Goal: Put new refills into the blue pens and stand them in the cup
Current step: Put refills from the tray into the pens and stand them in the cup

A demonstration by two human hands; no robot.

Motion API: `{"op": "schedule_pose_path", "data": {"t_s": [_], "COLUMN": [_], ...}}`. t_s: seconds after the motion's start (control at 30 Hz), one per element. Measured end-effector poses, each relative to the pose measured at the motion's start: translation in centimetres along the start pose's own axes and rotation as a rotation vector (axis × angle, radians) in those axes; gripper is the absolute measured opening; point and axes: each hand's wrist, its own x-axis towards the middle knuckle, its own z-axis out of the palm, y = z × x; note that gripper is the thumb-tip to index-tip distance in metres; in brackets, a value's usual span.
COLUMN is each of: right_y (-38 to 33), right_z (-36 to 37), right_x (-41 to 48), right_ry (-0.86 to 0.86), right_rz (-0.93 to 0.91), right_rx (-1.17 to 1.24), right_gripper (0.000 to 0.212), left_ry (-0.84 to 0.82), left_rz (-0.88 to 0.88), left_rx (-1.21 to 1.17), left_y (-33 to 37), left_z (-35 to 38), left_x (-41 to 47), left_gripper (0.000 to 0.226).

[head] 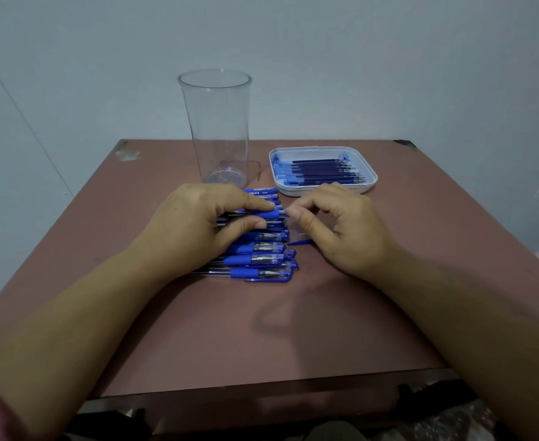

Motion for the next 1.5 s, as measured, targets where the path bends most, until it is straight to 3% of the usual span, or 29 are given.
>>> {"op": "schedule_pose_path", "data": {"t_s": [0.3, 0.47, 0.63, 0.93, 1.07, 1.27, 1.5], "right_y": [-0.1, -0.1, -0.6, 0.5, 2.6, 2.7, 1.8], "right_z": [0.0, -0.2, 0.0, -0.6, -1.7, -2.4, -2.3], "right_x": [0.1, 0.1, 0.1, 0.2, 0.5, 1.7, 1.7], "right_ry": [-0.005, -0.004, -0.018, 0.028, -0.086, -0.465, -0.426], "right_rz": [0.02, 0.01, 0.109, 0.125, 0.082, 0.127, 0.287], "right_rx": [0.038, 0.052, 0.213, 0.082, -0.169, -0.306, -0.082], "right_gripper": [0.011, 0.013, 0.021, 0.014, 0.017, 0.025, 0.041], "left_ry": [-0.018, -0.005, -0.006, -0.015, -0.025, -0.048, -0.046], "left_rz": [-0.058, -0.071, -0.053, -0.145, -0.179, -0.193, -0.193], "left_rx": [-0.044, -0.063, -0.065, -0.034, -0.035, -0.043, -0.053], "left_y": [0.2, 0.3, 0.4, -0.2, -0.2, -0.1, 0.0], "left_z": [-0.1, 0.0, 0.0, -0.2, -0.5, -0.5, -0.6], "left_x": [0.1, 0.0, 0.1, 0.0, 0.1, 0.0, 0.1], "left_gripper": [0.026, 0.025, 0.031, 0.027, 0.031, 0.032, 0.034]}}
